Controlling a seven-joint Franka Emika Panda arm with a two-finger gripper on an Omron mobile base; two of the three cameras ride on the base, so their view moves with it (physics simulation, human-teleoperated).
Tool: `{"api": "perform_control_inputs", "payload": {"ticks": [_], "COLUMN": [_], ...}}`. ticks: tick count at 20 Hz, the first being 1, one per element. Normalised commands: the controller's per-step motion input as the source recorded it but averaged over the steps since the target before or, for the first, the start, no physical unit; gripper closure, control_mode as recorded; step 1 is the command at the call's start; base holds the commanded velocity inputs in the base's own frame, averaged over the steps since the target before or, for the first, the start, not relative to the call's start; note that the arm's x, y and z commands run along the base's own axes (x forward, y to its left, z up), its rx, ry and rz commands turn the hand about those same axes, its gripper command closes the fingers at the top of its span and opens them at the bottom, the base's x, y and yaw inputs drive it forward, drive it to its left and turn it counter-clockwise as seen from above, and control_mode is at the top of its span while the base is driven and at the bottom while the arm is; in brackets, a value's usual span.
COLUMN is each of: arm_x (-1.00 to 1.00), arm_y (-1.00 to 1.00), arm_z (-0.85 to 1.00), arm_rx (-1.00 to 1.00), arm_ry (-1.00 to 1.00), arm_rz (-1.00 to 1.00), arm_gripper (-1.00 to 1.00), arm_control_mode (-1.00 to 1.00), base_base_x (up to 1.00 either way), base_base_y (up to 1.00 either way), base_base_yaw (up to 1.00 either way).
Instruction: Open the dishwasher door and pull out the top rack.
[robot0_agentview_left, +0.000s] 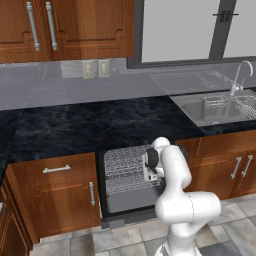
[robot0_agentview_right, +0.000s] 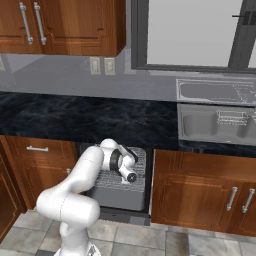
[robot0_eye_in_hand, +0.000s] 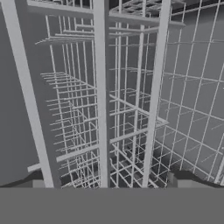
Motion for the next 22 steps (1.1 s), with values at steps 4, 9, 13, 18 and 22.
{"api": "perform_control_inputs", "payload": {"ticks": [4,9,13,18,22], "arm_x": [0.36,0.29,0.12,-0.53,-0.99], "arm_y": [0.02,0.01,0.03,0.00,0.00], "arm_z": [-0.16,-0.16,-0.20,-0.17,-0.09], "arm_rx": [0.00,0.00,-0.02,-0.03,-0.02], "arm_ry": [0.08,0.26,0.31,0.38,0.32], "arm_rz": [-0.05,-0.02,0.00,0.00,0.00], "arm_gripper": [1.00,1.00,1.00,1.00,1.00], "arm_control_mode": [-1.00,-1.00,-1.00,-1.00,-1.00], "base_base_x": [0.00,0.00,0.00,0.00,0.00], "base_base_y": [0.00,0.00,0.00,0.00,0.00], "base_base_yaw": [0.00,0.00,0.00,0.00,0.00]}}
